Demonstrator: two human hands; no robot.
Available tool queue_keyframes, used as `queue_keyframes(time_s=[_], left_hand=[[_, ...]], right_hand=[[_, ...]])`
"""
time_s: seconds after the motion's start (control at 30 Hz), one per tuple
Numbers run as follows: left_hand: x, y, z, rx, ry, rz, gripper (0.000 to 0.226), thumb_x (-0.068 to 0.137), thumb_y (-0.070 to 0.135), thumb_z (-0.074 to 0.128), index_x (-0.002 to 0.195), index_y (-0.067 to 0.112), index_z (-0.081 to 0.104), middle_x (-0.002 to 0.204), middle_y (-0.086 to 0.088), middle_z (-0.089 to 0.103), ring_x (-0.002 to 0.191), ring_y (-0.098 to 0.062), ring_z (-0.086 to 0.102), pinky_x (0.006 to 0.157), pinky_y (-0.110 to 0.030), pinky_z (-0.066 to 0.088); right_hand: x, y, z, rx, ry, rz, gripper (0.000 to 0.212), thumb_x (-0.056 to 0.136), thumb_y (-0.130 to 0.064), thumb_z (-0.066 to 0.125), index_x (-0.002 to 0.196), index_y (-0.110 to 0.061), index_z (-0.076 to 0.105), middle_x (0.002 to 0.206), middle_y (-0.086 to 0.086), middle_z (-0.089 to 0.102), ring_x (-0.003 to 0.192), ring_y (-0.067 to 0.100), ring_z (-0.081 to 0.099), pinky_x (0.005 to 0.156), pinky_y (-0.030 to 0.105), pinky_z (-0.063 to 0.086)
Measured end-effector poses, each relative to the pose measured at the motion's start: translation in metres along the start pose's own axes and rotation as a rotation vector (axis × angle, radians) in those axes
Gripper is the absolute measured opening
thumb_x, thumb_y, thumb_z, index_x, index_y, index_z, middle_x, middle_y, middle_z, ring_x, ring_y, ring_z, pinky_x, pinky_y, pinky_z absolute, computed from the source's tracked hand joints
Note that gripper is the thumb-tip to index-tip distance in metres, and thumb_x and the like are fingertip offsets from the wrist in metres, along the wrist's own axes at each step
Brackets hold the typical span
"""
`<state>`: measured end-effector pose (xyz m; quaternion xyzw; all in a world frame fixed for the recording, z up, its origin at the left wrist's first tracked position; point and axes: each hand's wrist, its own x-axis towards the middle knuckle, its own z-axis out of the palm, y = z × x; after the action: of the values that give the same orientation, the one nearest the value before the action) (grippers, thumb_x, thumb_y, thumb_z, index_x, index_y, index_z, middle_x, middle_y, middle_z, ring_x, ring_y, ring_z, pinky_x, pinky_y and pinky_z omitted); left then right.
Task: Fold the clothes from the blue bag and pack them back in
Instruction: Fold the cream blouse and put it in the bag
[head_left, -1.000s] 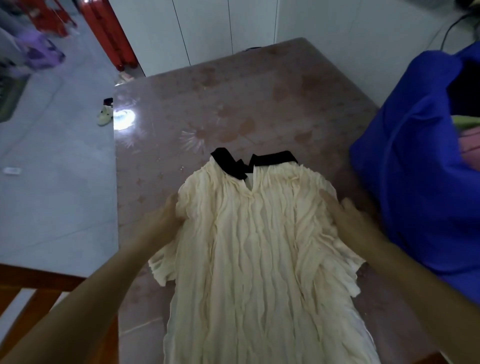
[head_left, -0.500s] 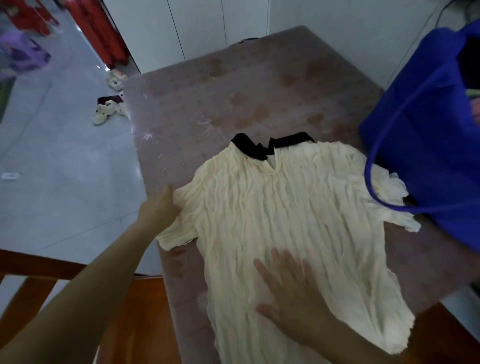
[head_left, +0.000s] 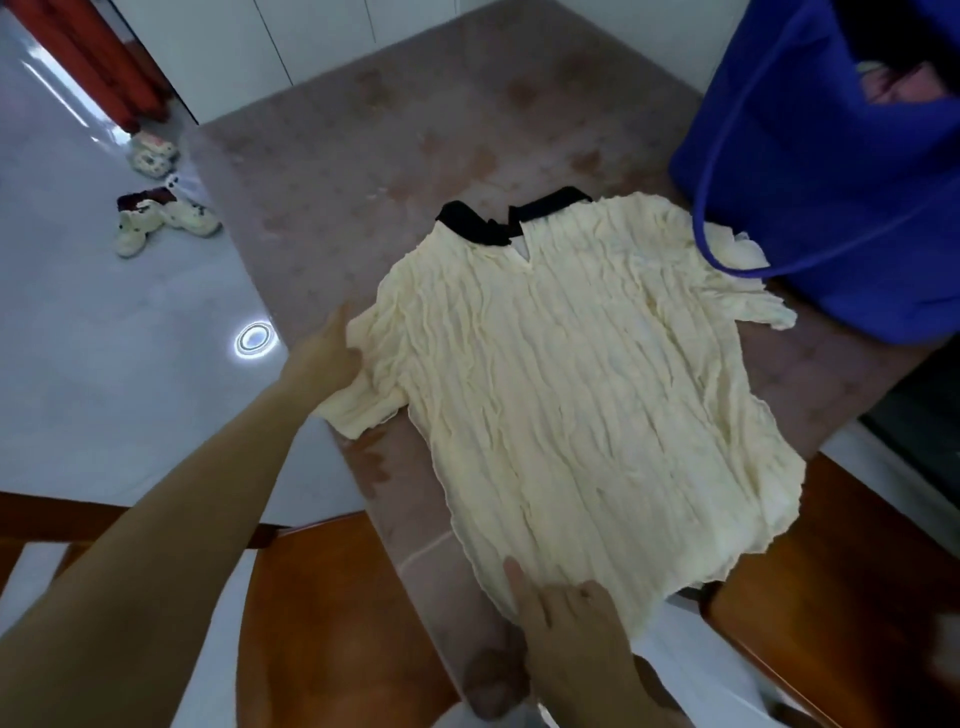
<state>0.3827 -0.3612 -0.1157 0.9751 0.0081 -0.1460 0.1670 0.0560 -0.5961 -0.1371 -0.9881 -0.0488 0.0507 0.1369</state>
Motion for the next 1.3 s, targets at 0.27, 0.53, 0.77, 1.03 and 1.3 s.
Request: queue_keyframes(time_s=[0.27, 0.53, 0.77, 1.03, 1.3], left_hand=[[0.017, 0.098, -0.026, -0.949, 0.014, -0.18, 0.06, 0.089, 0.012, 0.058, 0.144, 0.019, 0.033, 0.095, -0.005, 0.055, 0.062, -0.014, 0.051, 0.051, -0.025, 0.042], [0.025, 0.167, 0.013, -0.75, 0.081, 0.141, 0.046, 0.097, 0.016, 0.05, 0.14, 0.005, 0.038, 0.112, -0.011, 0.057, 0.106, -0.025, 0.056, 0.101, -0.04, 0.044], [0.013, 0.14, 0.056, -0.033, 0.205, 0.306, 0.059, 0.098, 0.038, 0.036, 0.147, 0.01, 0.022, 0.152, -0.014, 0.026, 0.14, -0.035, 0.022, 0.113, -0.054, 0.02], [0.027, 0.187, 0.07, 0.101, 0.109, 0.217, 0.07, 0.096, 0.053, 0.029, 0.149, 0.011, 0.012, 0.157, -0.014, 0.012, 0.144, -0.032, 0.008, 0.114, -0.053, 0.008], [0.079, 0.312, 0.083, 0.105, -0.126, 0.634, 0.064, 0.094, 0.034, 0.05, 0.147, 0.009, 0.024, 0.151, -0.013, 0.028, 0.138, -0.031, 0.026, 0.113, -0.044, 0.026]], right_hand=[[-0.009, 0.033, -0.055, 0.626, -0.048, 0.333, 0.076, 0.085, -0.017, 0.053, 0.127, -0.059, 0.005, 0.081, -0.013, 0.053, 0.069, 0.004, 0.052, 0.067, 0.011, 0.04], [0.001, 0.078, -0.051, 0.054, 0.056, 0.29, 0.069, 0.065, -0.036, 0.074, 0.126, -0.022, 0.045, 0.101, -0.005, 0.068, 0.085, 0.013, 0.067, 0.091, 0.041, 0.048], [-0.005, 0.096, -0.019, 0.009, -0.202, -0.166, 0.073, 0.085, -0.054, 0.045, 0.149, -0.025, 0.023, 0.143, -0.011, 0.045, 0.13, 0.011, 0.045, 0.109, 0.041, 0.018], [0.071, 0.169, -0.087, 0.278, 0.207, 0.362, 0.057, 0.094, -0.042, 0.046, 0.145, -0.023, 0.027, 0.126, 0.0, 0.057, 0.119, 0.022, 0.051, 0.105, 0.036, 0.028], [0.098, 0.206, -0.117, 0.357, 0.131, 0.723, 0.043, 0.088, -0.044, 0.057, 0.118, -0.024, 0.035, 0.118, 0.001, 0.05, 0.118, 0.024, 0.046, 0.103, 0.042, 0.027]])
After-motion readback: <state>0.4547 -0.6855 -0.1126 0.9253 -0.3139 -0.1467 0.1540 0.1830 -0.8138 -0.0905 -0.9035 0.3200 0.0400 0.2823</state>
